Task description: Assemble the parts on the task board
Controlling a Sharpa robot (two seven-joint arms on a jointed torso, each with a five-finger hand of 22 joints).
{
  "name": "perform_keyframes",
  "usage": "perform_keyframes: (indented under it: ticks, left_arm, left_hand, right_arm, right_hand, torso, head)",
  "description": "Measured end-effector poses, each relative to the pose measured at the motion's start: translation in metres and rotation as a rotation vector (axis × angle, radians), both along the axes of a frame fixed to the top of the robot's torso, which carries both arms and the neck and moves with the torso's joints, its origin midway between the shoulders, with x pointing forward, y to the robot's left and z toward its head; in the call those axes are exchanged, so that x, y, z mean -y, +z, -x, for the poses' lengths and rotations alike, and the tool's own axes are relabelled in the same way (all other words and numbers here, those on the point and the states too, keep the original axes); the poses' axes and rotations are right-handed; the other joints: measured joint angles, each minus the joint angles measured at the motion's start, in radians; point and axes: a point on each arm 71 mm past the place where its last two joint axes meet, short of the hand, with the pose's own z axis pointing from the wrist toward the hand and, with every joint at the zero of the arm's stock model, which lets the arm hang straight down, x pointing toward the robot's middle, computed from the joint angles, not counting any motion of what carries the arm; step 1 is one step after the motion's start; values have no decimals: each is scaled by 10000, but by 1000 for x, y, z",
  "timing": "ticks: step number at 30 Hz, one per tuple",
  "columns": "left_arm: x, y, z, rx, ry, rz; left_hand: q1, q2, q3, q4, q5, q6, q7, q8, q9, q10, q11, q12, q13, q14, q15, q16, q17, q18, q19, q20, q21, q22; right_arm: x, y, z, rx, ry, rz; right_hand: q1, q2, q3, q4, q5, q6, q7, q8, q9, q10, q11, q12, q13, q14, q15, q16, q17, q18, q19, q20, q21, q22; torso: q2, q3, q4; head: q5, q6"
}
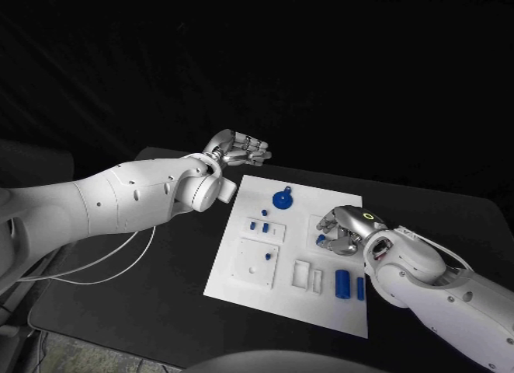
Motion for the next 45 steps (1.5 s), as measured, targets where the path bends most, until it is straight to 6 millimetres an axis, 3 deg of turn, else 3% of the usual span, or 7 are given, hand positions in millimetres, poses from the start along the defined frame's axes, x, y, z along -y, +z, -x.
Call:
perform_keyframes:
  ticks: [5,9,24,29,34,41,45]
  left_arm:
    - [0,0,0,0,-1,-1]
    - [0,0,0,-1,-4,0]
    - [0,0,0,-10,-5,-4]
    - [0,0,0,-12,-7,-5]
    - [0,0,0,-12,-6,-7]
    - [0,0,-1,-12,3,-12]
    - [-1,0,-1,-11,22,-21]
  left_hand:
    - [0,0,0,0,0,0,0,0,0,0,0,0,1,0,0,0,0,-1,0,0,0,0]
    - [0,0,0,0,0,0,0,0,0,0,0,0,1,0,0,0,0,0,0,0,0,1]
    - [0,0,0,0,0,0,0,0,0,0,0,0,1,0,0,0,0,0,0,0,0,1]
    - [0,0,0,0,0,0,0,0,0,0,0,0,0,0,0,0,0,0,0,0,0,1]
    - [0,0,0,0,0,0,0,0,0,0,0,0,0,0,0,0,0,0,1,0,0,1]
    - [-19,19,0,0,0,0,0,0,0,0,0,0,1,1,0,0,0,0,0,0,0,1]
    - [-44,44,0,0,0,0,0,0,0,0,0,0,0,1,0,0,0,0,0,0,0,1]
  right_arm:
    - [-2,-3,0,34,23,102]
    - [-4,-5,0,63,61,185]
    - [-6,-14,2,83,100,590]
    - [-6,-15,2,122,93,650]
    - [-7,-15,3,228,24,588]
    - [-9,-9,6,482,-51,249]
    - [-12,3,6,689,-98,-182]
  right_hand:
    - [-117,89,1089,-161,-31,548,-37,0,7,659,-164,-17,-7,82,-127,118,117,-83,4,-150,193,187]
    - [-261,179,1439,-297,-31,741,-102,0,7,851,-251,-17,-7,86,-162,121,214,-153,35,-215,345,389]
    - [-366,284,1501,-424,-31,935,-156,-3,5,1053,-304,-21,-13,62,-210,119,301,-185,-1,-251,361,592]
    - [-297,486,1608,-531,-31,1045,-137,-24,12,1145,-331,-40,-4,90,-237,118,313,-191,-1,-251,361,646]
    - [-406,620,2093,-673,-41,1413,-216,-79,13,1516,-410,-77,-5,143,-289,116,313,-247,30,-290,433,803]
    - [-502,710,2276,-722,29,1557,-275,-49,25,1607,-397,-25,31,120,-341,115,312,-400,18,-375,477,894]
    - [-530,735,2303,-749,29,1590,-307,-49,99,1724,-509,-4,56,119,-341,109,311,-406,17,-376,476,910]
  torso:
    - [0,2,0]
    - [-1,5,-6]
    - [-4,12,-12]
    - [-4,11,-14]
    - [-4,11,-14]
    - [-4,6,-12]
    - [-8,-1,-12]
  head:
    - [5,-24]
    - [6,-34]
    - [18,-90]
    - [3,-102]
    - [1,-102]
    - [-6,-102]
    - [-6,-95]
